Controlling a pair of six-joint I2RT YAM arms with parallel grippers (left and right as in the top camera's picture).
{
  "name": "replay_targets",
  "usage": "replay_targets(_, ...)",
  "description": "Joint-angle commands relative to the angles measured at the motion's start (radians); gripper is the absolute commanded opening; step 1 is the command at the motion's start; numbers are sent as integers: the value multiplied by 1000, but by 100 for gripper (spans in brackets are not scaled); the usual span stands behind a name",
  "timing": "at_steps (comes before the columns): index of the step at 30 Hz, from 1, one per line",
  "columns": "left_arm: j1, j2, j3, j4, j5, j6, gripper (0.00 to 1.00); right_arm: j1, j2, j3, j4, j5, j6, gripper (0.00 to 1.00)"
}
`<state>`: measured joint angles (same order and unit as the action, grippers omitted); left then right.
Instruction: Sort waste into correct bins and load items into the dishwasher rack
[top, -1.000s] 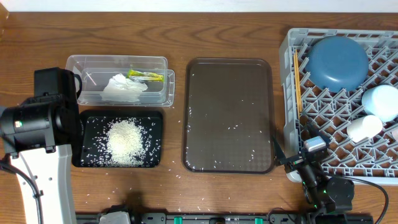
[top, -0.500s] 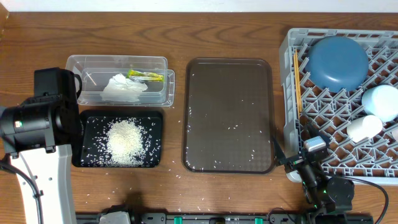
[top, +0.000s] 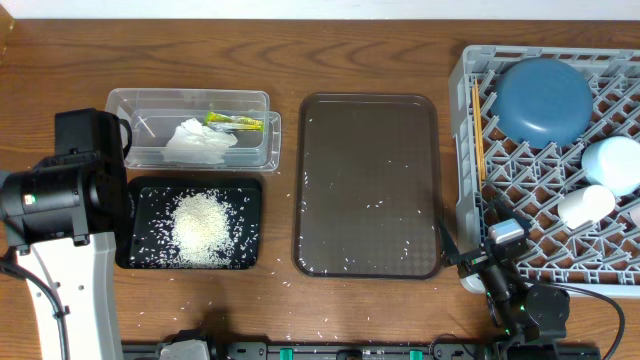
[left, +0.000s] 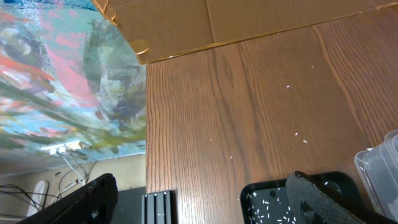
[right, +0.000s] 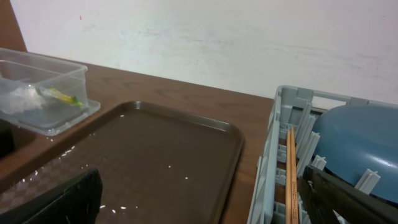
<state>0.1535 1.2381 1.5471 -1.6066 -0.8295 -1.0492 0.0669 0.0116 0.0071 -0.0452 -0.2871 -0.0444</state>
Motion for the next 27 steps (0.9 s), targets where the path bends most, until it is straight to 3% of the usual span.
replay_targets(1,4,-2,0,-10,-12,2,89,26,-7,-2,-6,10,2,99)
replay_targets(20,5,5,0,-8,-41,2,89,26,-7,-2,-6,10,2,99)
replay_targets(23,5,1,0,-8,7,2,89,26,-7,-2,-6,10,2,99)
replay_targets(27,5,-22,0,-64,181,2,89,26,-7,-2,-6,10,2,99)
